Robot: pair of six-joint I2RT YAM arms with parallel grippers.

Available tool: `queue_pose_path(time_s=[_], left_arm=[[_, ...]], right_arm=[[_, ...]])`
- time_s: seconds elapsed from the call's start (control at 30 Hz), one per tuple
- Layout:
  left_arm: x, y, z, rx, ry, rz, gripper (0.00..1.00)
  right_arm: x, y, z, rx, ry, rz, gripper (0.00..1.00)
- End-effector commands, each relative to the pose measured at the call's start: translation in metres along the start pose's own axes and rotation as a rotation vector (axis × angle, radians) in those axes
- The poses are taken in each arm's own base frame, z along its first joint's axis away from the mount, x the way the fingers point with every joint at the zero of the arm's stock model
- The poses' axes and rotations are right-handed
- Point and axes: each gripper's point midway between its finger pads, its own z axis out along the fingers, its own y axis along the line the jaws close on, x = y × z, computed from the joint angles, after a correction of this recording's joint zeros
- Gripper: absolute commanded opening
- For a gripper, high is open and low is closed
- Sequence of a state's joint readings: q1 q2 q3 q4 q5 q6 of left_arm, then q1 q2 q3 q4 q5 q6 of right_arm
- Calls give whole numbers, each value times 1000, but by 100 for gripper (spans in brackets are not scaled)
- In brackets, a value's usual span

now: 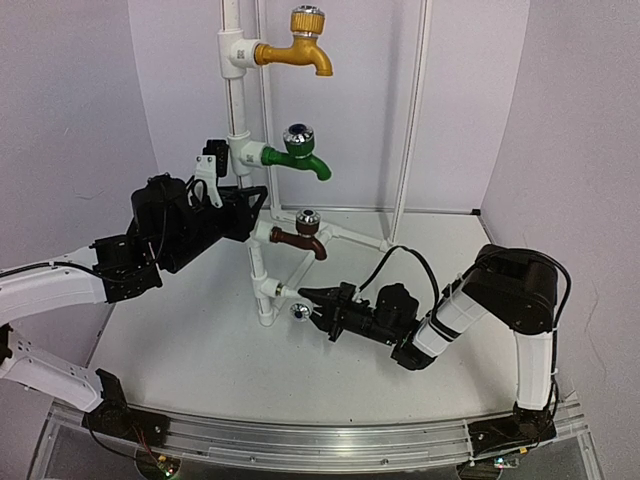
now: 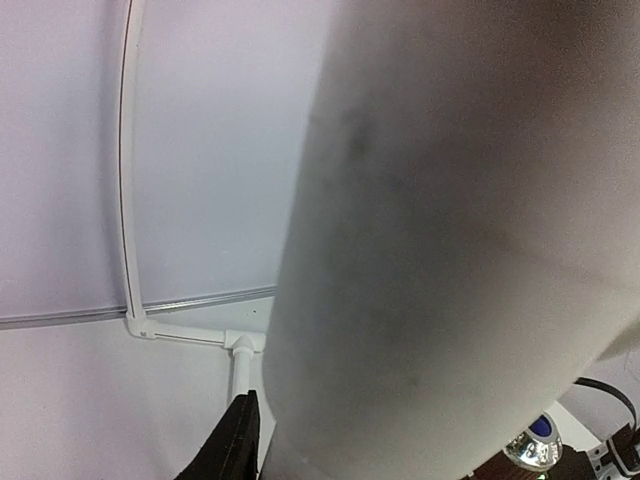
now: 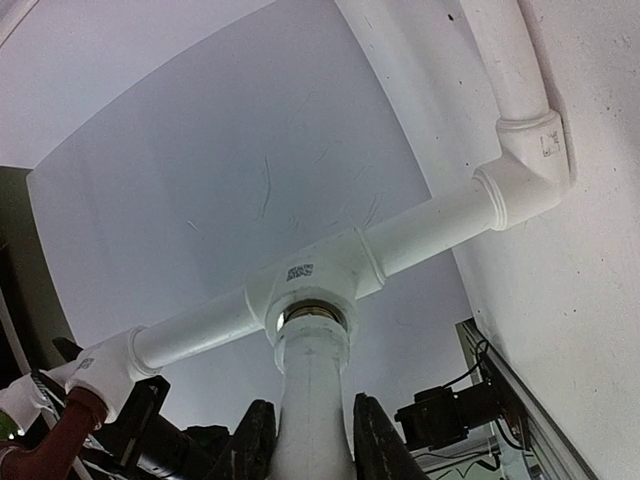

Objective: Install the water faucets

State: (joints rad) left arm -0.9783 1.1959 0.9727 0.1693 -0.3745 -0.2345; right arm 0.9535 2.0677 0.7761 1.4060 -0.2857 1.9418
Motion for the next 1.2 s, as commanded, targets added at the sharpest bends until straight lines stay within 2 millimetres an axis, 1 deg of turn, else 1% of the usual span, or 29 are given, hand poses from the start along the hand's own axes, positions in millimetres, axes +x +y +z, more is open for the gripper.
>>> queue_pose_path(time_s=[0.0,0.03,0.07,0.1,0.13,0.2,0.23,0.27,0.33,0.37,0.43,0.5,0.53,0.57,0.63,0.7,0.73,0.77,0.8,0.83,0.87,0.93,1.0,1.07,1.1,1.17], left_arm=[[118,-40,-18,165,395,-135,0],[116,-39,-18,156,390,-143,0],[114,-37,-17,143,382,-154,0],[111,-33,-17,120,369,-171,0],[107,-29,-16,91,351,-193,0],[98,-22,-16,42,322,-235,0],[93,-18,-17,15,311,-257,0],[87,-14,-16,-18,300,-276,0],[74,-13,-15,-45,287,-295,0],[66,-16,-14,-41,278,-305,0],[58,-19,-14,-30,272,-318,0],[58,-19,-13,-34,280,-313,0],[59,-19,-13,-38,289,-307,0],[61,-20,-13,-39,298,-301,0],[65,-20,-12,-36,311,-291,0],[67,-20,-13,-31,317,-284,0],[67,-20,-14,-29,318,-281,0],[67,-20,-15,-27,319,-278,0],[66,-19,-15,-29,315,-275,0],[66,-18,-16,-31,315,-272,0],[65,-18,-17,-29,314,-268,0],[65,-19,-17,-26,314,-263,0],[65,-19,-17,-25,315,-259,0],[66,-18,-17,-27,316,-253,0],[66,-18,-17,-27,316,-250,0],[67,-18,-17,-27,317,-246,0]], right_arm=[[-23,79,-16,-333,-67,412,0],[-22,84,-16,-336,-65,396,3],[-21,89,-16,-337,-63,368,11],[-20,90,-16,-327,-63,333,23],[-19,90,-16,-316,-65,304,40],[-15,84,-22,-271,-72,198,70],[-13,81,-25,-252,-76,145,84],[-12,78,-30,-233,-84,86,96],[-10,67,-39,-182,-91,-23,98],[-12,56,-44,-142,-101,-55,98],[-16,40,-57,-91,-123,-103,98],[-15,37,-68,-69,-122,-198,98],[-14,36,-75,-56,-120,-285,98],[-13,43,-82,-60,-117,-370,98],[-8,54,-98,-57,-104,-619,98],[-5,67,-115,-40,-103,-911,98],[-5,70,-119,2,-104,-1055,98],[-1,77,-117,40,-93,-1212,98],[-5,68,-116,188,-41,-1397,98],[0,71,-111,254,17,-1542,98],[0,65,-114,330,79,-1697,98],[0,65,-122,419,162,-1975,98],[8,65,-130,392,236,-2204,98],[24,58,-137,296,356,-2418,98],[32,59,-140,244,388,-2510,98],[40,71,-141,157,323,-2646,98]])
